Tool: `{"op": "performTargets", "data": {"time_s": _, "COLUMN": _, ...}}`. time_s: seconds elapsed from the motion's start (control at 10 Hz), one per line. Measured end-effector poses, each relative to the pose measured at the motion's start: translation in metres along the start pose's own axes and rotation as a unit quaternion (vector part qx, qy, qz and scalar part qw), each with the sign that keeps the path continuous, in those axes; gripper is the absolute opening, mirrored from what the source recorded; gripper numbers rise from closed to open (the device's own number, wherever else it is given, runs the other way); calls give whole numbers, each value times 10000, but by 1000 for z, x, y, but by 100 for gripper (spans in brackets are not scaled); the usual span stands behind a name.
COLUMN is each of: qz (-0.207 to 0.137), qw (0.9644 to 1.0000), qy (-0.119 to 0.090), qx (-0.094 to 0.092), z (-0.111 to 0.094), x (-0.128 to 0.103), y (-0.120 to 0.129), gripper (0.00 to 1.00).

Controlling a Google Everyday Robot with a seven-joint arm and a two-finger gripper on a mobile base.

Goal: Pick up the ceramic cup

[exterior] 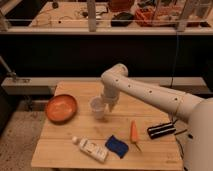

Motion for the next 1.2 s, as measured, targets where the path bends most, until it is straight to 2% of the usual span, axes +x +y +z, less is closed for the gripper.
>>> {"op": "performTargets", "data": {"time_s": 0.3, "qz": -22, "qw": 10000, "qy": -11, "qx": 26, "z": -6, "x": 3, "y": -3, "gripper": 3}}
{"op": "performTargets", "data": {"time_s": 0.7, "qz": 147, "qw": 9997, "qy": -29, "qx": 174, "z": -29, "x": 20, "y": -3, "gripper": 2}}
{"op": "performTargets", "data": {"time_s": 1.2, "qz": 275, "qw": 9993, "qy": -67, "qx": 250, "z": -42, "x": 33, "y": -3, "gripper": 2}}
